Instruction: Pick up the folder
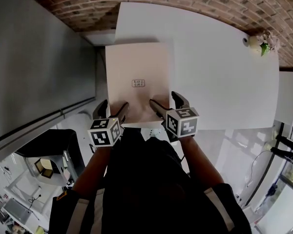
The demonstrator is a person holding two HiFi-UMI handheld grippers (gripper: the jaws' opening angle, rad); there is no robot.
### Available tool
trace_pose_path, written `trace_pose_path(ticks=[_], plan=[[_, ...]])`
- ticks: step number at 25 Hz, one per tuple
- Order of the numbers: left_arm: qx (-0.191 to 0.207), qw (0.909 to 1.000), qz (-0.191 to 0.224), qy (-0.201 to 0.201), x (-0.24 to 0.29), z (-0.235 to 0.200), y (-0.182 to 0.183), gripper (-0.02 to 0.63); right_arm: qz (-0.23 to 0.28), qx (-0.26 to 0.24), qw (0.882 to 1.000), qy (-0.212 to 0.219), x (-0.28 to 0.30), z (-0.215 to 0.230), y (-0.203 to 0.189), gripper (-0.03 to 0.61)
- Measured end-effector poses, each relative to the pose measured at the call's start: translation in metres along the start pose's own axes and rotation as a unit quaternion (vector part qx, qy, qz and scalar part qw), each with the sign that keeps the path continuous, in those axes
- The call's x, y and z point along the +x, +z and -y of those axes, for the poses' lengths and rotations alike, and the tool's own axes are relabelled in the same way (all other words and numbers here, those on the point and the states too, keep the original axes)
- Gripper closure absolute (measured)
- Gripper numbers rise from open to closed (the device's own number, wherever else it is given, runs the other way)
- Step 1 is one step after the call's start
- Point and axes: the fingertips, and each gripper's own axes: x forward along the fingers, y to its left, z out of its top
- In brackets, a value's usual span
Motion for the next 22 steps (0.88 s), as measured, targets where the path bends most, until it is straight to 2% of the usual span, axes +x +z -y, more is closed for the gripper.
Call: trace_pose_path(ticks=[12, 22], plan=[[-0.010, 0.9988, -0.013, -0.046, 0.010, 0.006, 0.000, 0.236, -0.035, 0.019, 0.999, 0.007, 0.016, -0.002, -0.012, 0.143], [-0.011, 0.9989, 0.002, -0.046, 0.009, 0.012, 0.006, 0.241, -0.017, 0.011, 1.000, -0.009, 0.010, -0.003, -0.005, 0.150]])
